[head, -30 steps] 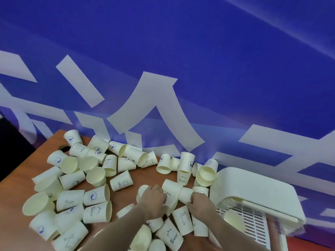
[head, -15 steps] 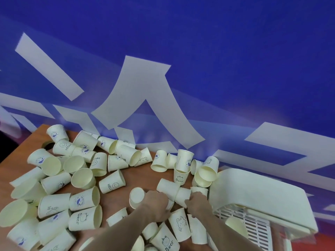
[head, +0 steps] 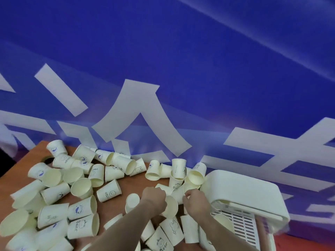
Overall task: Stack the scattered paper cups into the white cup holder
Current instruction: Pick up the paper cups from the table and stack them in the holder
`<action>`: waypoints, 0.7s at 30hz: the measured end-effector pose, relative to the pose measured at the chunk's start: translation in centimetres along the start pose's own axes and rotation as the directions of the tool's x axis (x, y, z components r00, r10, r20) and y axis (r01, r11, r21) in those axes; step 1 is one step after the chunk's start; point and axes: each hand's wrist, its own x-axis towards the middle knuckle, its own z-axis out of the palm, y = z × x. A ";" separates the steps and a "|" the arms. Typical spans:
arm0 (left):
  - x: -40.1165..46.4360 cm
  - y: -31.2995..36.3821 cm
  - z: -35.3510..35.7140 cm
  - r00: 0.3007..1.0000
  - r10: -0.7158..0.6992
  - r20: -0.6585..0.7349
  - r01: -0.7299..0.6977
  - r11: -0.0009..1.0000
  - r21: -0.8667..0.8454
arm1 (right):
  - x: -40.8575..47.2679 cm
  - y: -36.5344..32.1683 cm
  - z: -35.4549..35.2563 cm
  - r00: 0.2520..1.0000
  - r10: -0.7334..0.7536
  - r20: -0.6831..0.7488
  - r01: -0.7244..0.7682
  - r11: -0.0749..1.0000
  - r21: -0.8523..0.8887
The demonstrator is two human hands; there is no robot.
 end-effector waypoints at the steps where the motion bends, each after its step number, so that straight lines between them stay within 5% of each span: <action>1: -0.4 0.2 -0.3 1.000 -0.011 -0.013 0.011 1.000 -0.008 | -0.5 0.1 -0.6 1.000 -0.011 -0.022 0.010 1.000 -0.009; 12: -3.6 2.1 -3.5 0.986 -0.031 -0.163 0.000 0.983 -0.182 | -5.8 1.7 -5.1 0.956 -0.190 -0.222 0.159 0.975 -0.154; 21: -5.3 7.0 -4.6 0.972 0.046 -0.231 -0.114 0.949 -0.292 | -10.5 6.4 -8.0 0.918 -0.160 -0.362 0.127 0.986 -0.112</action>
